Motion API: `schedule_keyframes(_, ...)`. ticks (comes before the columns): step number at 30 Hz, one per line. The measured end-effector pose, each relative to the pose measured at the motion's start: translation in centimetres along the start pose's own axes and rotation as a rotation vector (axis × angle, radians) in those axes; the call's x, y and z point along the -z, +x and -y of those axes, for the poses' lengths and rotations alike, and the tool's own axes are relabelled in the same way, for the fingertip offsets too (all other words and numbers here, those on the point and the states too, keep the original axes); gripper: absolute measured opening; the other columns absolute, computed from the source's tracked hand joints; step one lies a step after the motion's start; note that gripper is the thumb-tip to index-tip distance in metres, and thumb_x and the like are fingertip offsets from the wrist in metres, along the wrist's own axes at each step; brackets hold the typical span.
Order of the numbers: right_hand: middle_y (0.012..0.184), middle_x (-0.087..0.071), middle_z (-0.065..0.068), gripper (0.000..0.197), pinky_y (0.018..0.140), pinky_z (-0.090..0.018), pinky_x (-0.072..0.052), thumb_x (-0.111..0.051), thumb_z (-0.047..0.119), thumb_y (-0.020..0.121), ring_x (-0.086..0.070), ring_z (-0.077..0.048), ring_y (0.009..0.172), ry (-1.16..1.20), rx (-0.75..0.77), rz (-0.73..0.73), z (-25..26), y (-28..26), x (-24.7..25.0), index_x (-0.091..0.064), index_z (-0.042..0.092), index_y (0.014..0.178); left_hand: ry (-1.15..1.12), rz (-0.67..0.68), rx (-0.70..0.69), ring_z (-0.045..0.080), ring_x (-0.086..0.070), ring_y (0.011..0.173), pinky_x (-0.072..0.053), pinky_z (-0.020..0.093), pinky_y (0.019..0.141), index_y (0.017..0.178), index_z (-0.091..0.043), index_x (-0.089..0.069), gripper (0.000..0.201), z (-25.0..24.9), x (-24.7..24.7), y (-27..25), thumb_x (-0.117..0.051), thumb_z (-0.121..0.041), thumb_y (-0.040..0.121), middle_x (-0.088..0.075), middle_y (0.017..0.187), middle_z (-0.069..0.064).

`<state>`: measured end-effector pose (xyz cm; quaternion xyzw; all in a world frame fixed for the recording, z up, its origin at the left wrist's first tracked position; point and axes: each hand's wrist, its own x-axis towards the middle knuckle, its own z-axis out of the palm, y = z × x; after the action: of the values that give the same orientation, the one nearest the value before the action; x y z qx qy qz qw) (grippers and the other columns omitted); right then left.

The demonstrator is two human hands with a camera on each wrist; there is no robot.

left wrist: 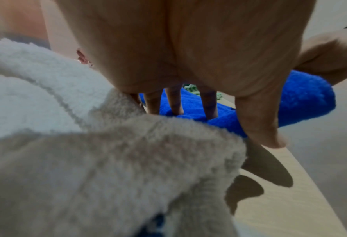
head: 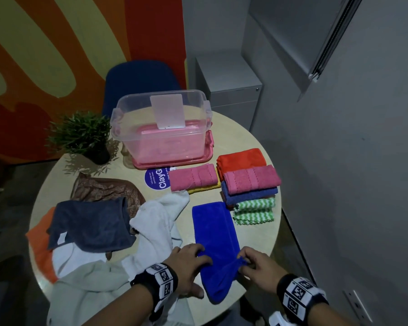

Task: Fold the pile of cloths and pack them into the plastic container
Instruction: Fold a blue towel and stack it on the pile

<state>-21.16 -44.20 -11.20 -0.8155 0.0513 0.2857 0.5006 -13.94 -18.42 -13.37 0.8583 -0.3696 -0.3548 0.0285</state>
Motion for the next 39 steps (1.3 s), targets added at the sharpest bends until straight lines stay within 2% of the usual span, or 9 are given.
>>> schedule_keyframes(8,0.091,-0.069,0.007,0.017,0.083,-0.037,-0.055,-0.051,0.017,0.082,-0.064,-0.014,0.087,-0.326,0.010,0.010,-0.8,0.0,1.3,-0.054,0.034,0.083,0.133,-0.014,-0.009,0.030,-0.037,0.127,-0.030,0.047,0.103,0.138,-0.040,-0.039,0.052,-0.2,0.3,-0.5,-0.055,-0.035,0.089,-0.035,0.143,0.002)
schedule_keyframes(12,0.090,-0.070,0.013,0.017,0.084,-0.037,-0.056,-0.055,0.017,0.080,-0.065,-0.004,0.089,-0.240,0.012,-0.043,-0.8,-0.4,2.2,-0.054,0.035,0.078,0.132,-0.027,-0.058,0.030,-0.031,0.134,-0.029,0.048,0.106,0.143,-0.036,-0.030,0.070,-0.9,-0.4,-0.2,-0.063,-0.045,0.081,-0.027,0.149,0.005)
schedule_keyframes(16,0.072,-0.063,0.003,0.014,0.071,-0.036,-0.053,-0.063,0.022,0.085,-0.060,-0.014,0.068,-0.138,0.079,-0.068,1.1,-0.2,1.4,-0.054,0.032,0.083,0.007,0.000,-0.059,0.027,-0.017,0.145,-0.024,0.052,0.112,0.143,-0.034,-0.025,0.098,-0.8,-1.4,0.2,-0.063,-0.078,0.065,-0.016,0.156,0.004)
schedule_keyframes(19,0.063,-0.054,0.011,0.010,0.069,-0.031,-0.048,-0.064,0.026,0.094,-0.052,-0.006,0.061,-0.041,0.145,-0.139,2.3,1.5,1.3,-0.055,0.028,0.090,-0.207,-0.108,-0.007,0.024,-0.047,0.122,-0.037,0.043,0.101,0.124,-0.036,-0.046,0.064,-1.8,-0.4,0.1,-0.054,-0.076,0.074,-0.047,0.132,-0.004)
schedule_keyframes(22,0.097,-0.067,0.015,0.031,0.085,-0.032,-0.055,-0.067,0.045,0.090,-0.064,-0.001,0.090,0.080,0.099,-0.101,2.9,3.2,1.8,-0.055,0.030,0.114,-0.543,-0.080,0.141,0.024,-0.062,0.098,-0.049,0.038,0.089,0.102,-0.028,-0.056,0.036,-2.0,1.7,0.4,-0.048,-0.060,0.087,-0.066,0.107,-0.001)
schedule_keyframes(25,0.120,-0.064,0.013,0.063,0.091,-0.029,-0.056,-0.078,0.057,0.072,-0.063,-0.005,0.109,0.056,0.009,0.047,2.7,4.0,2.1,-0.049,0.034,0.124,-0.862,-0.043,0.192,0.016,-0.063,0.105,-0.048,0.041,0.099,0.116,-0.030,-0.059,0.033,-0.6,2.7,1.1,-0.048,-0.052,0.094,-0.068,0.115,-0.005)
schedule_keyframes(30,0.108,-0.069,0.000,0.055,0.087,-0.031,-0.057,-0.070,0.018,0.089,-0.070,-0.010,0.094,0.094,-0.057,-0.014,2.3,5.3,2.2,-0.037,0.029,0.132,-1.160,-0.232,0.321,0.012,-0.067,0.096,-0.052,0.032,0.090,0.113,-0.027,-0.058,0.031,0.4,3.5,1.7,-0.040,-0.049,0.101,-0.071,0.103,-0.007)
schedule_keyframes(36,0.111,-0.065,0.002,0.046,0.082,-0.032,-0.060,-0.065,0.013,0.092,-0.068,-0.009,0.097,0.047,-0.009,-0.115,2.4,7.4,2.1,-0.034,0.035,0.118,-1.266,-0.304,0.341,0.005,-0.063,0.096,-0.050,0.011,0.061,0.129,-0.024,-0.046,0.038,1.4,4.4,2.6,-0.061,-0.035,0.095,-0.062,0.123,-0.005)
schedule_keyframes(39,0.104,-0.064,-0.009,0.046,0.081,-0.043,-0.058,-0.061,0.009,0.091,-0.068,-0.019,0.089,-0.125,-0.047,-0.103,1.8,7.9,1.8,-0.027,0.033,0.112,-1.178,-0.357,0.436,0.010,-0.064,0.072,-0.048,0.015,0.053,0.130,-0.022,-0.040,0.031,1.2,4.5,3.3,-0.051,-0.021,0.101,-0.066,0.101,0.002)
